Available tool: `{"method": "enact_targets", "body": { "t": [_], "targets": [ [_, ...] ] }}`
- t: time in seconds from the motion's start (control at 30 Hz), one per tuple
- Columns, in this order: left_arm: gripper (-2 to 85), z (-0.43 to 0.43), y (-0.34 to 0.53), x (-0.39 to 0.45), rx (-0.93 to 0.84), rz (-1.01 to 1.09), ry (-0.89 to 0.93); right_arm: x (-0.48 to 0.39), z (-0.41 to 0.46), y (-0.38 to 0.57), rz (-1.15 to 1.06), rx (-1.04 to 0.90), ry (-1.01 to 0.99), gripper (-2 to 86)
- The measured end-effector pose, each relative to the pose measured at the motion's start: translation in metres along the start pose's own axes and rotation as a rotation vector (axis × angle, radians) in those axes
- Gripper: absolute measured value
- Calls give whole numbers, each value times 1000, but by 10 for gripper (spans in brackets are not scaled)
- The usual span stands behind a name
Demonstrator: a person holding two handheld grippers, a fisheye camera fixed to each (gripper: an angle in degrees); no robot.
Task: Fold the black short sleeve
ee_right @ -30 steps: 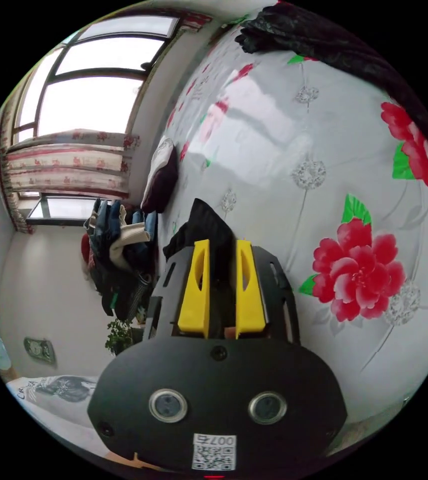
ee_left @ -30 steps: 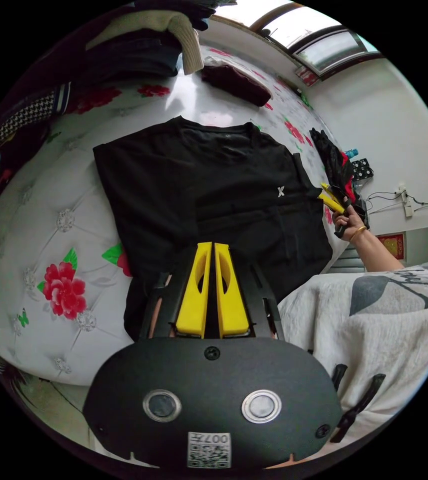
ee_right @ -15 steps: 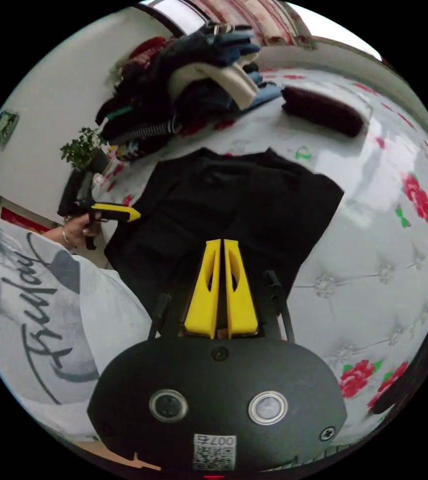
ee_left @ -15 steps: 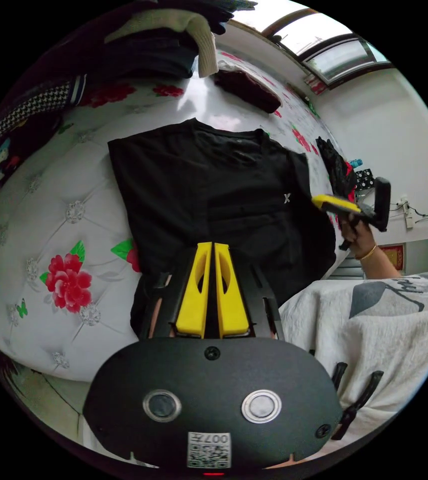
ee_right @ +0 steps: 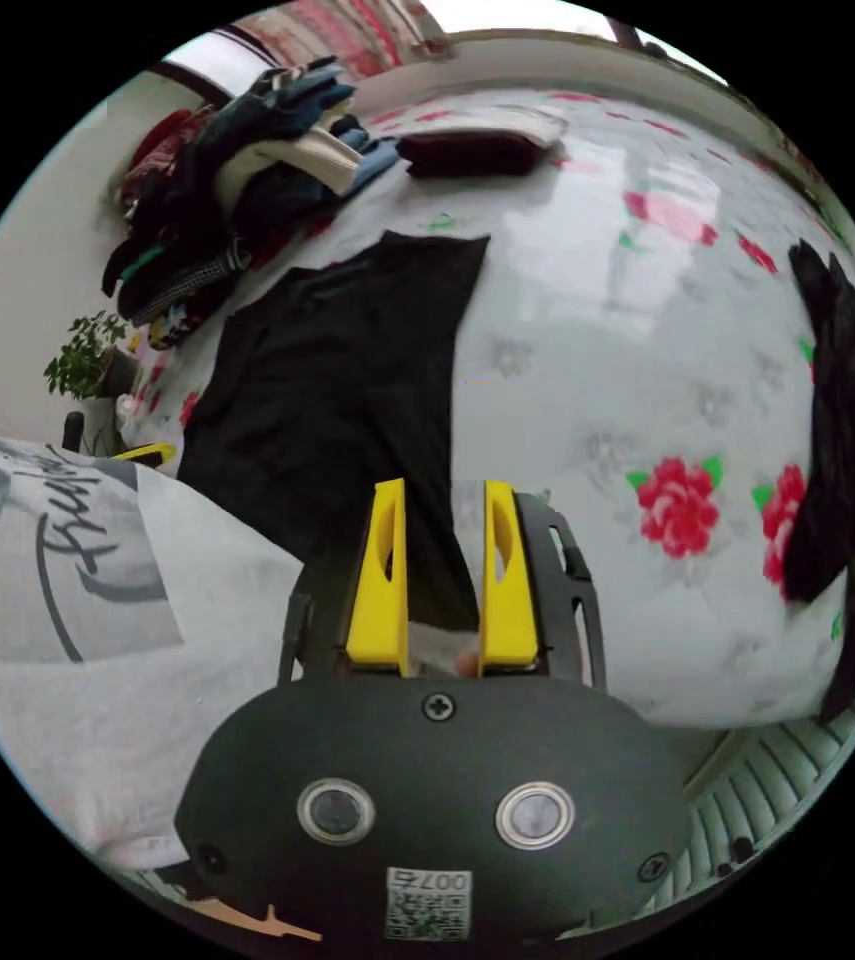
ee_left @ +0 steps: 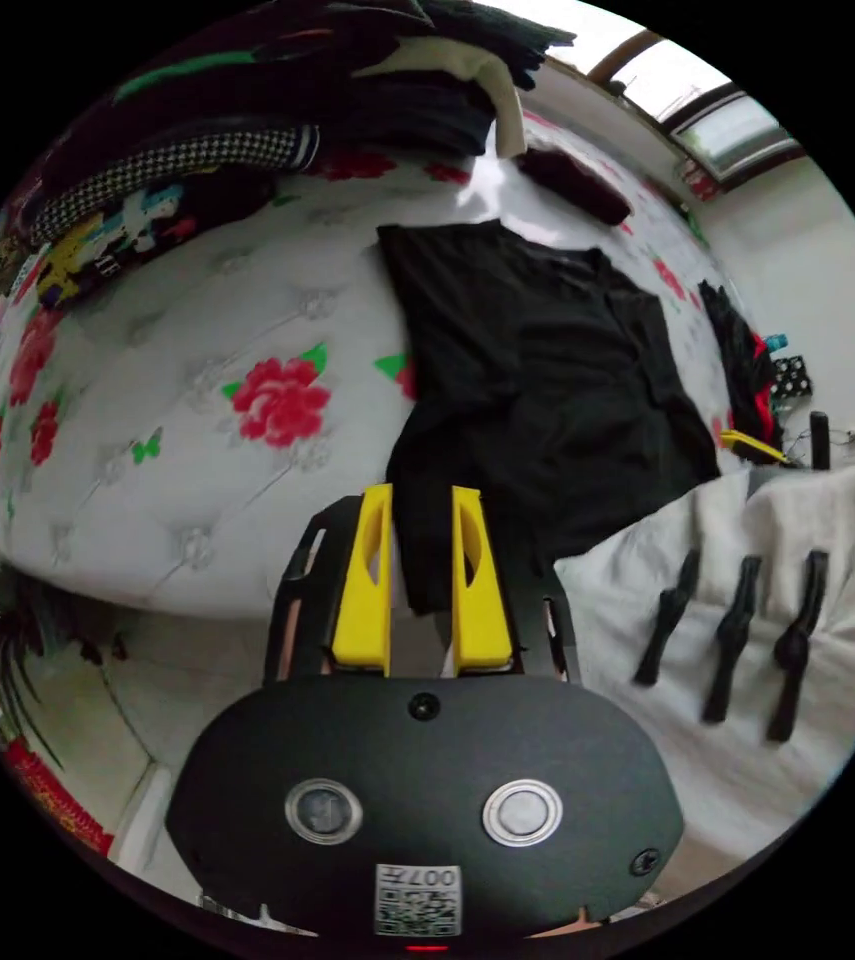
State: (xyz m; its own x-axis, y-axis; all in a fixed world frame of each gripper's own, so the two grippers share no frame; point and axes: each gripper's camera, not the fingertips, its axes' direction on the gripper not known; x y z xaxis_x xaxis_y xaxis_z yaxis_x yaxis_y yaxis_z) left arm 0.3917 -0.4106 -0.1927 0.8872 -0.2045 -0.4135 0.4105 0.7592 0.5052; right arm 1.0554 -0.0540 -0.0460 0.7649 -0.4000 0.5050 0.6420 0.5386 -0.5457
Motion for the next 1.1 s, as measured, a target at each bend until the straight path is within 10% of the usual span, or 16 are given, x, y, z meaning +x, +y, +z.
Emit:
{"method": "enact_targets", "body": {
  "t": [0.27, 0.43, 0.77, 1.1],
  "targets": [
    [111, 23, -3, 28, -204, 15, -220, -19, 34, 19, -80, -218, 135, 32],
    [-6, 0, -27, 7, -288, 164, 62, -12, 22, -4, -136, -292, -37, 4],
    [-7, -135, -173, -154, 252, -176, 698, 81, -93, -124, 83, 203, -714, 1],
    [58, -102, -267, -198, 319, -481, 511, 97, -60, -214, 276, 239, -456, 54]
  ]
}}
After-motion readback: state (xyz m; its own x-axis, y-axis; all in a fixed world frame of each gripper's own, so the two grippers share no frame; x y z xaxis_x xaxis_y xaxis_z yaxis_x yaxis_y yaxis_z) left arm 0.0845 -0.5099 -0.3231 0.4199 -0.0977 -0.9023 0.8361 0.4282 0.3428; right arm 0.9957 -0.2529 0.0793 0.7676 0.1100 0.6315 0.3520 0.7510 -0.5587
